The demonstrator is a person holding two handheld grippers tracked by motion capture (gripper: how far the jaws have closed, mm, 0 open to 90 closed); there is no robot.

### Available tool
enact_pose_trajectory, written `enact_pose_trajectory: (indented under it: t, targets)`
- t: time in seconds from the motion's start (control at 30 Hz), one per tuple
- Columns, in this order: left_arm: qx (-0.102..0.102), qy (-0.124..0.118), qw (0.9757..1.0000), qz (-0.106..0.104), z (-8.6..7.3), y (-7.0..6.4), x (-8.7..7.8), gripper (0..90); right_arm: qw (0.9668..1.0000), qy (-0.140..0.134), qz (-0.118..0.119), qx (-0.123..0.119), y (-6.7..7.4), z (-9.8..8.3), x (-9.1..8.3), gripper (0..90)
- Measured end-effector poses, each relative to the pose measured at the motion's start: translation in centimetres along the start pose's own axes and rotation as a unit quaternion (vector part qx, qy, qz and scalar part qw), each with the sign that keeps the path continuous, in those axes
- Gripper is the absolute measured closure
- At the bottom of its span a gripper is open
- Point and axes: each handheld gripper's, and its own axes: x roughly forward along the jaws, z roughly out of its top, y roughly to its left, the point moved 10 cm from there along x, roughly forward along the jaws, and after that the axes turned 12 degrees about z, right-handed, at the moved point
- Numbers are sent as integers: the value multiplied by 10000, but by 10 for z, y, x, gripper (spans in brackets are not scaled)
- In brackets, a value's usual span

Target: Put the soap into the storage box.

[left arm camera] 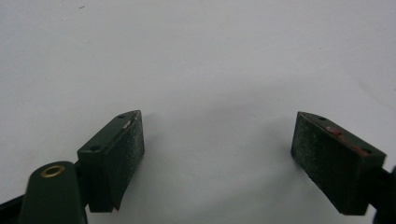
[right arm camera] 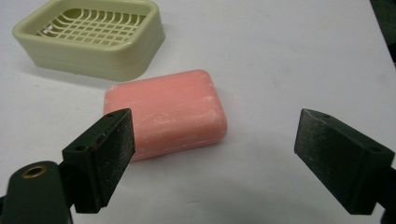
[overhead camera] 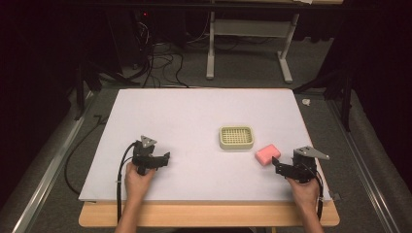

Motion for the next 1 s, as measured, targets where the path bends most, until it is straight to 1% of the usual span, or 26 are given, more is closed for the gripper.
enact_pose_trajectory:
  t: [0.1, 0.2, 0.43, 0.6, 0.7, 1.0]
  targets:
    - [0, 1, 10000, -1, 0, 0, 0, 178, 10000, 26, 27, -9, 4, -1, 2, 121]
    - [-1, 0, 10000, 0, 0, 0, 0, 177, 10000, 29, 16, -74, 6, -1, 3, 120]
    - [0, 0, 10000, 0, 0, 0, 0, 177, 9998, 52, 76, -199, 13, 1, 8, 119]
    - [0, 1, 10000, 1, 0, 0, 0, 177, 9995, 61, 126, -283, 17, 4, 11, 119]
    - [0, 0, 10000, 0, 0, 0, 0, 177, 9994, 82, 155, -284, 20, 6, 13, 118]
    - [0, 1, 10000, 0, 0, 0, 0, 177, 9986, 149, 199, -456, 26, 14, 21, 118]
